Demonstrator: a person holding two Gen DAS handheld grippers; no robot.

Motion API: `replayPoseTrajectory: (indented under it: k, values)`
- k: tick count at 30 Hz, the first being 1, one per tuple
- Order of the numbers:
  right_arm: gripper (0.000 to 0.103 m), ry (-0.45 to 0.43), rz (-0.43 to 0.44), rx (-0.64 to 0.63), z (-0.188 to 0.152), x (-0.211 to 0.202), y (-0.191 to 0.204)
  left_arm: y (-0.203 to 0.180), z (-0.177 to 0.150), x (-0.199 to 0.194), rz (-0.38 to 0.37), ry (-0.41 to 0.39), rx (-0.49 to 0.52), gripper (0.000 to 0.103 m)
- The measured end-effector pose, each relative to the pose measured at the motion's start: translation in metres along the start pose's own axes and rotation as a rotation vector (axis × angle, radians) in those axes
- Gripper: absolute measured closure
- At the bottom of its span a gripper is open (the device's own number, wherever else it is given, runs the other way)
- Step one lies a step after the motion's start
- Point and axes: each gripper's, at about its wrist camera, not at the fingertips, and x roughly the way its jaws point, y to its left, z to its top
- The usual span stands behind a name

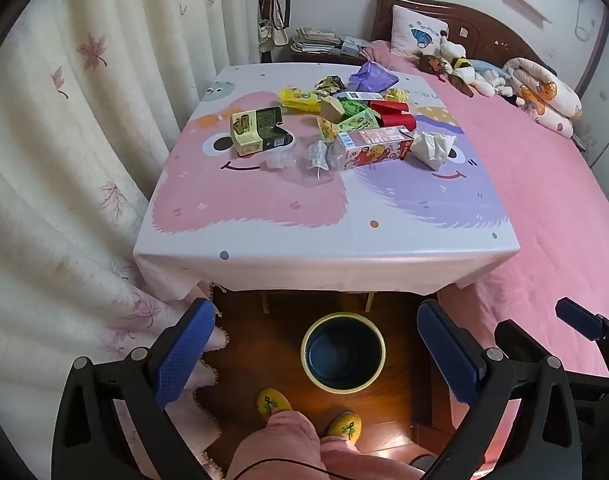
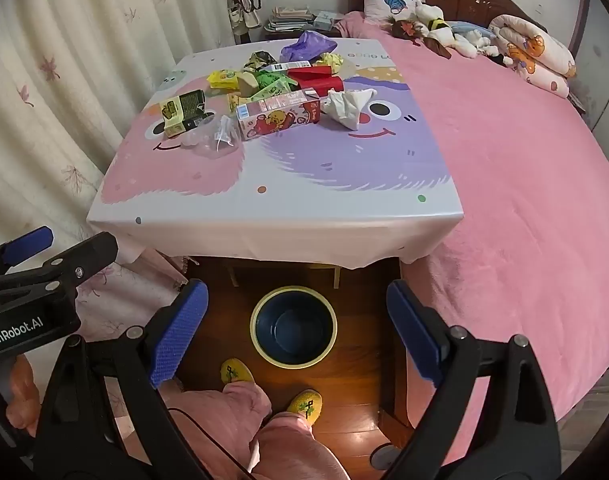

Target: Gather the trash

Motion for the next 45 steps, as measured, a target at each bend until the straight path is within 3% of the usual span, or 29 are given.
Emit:
replayPoseTrajectory:
  k: [45]
  values:
    - [0.013, -0.032, 0.011, 0.004, 0.003, -0.004, -0.003, -0.006, 0.012, -0.019, -0.017, -0.042, 0.016, 0.000]
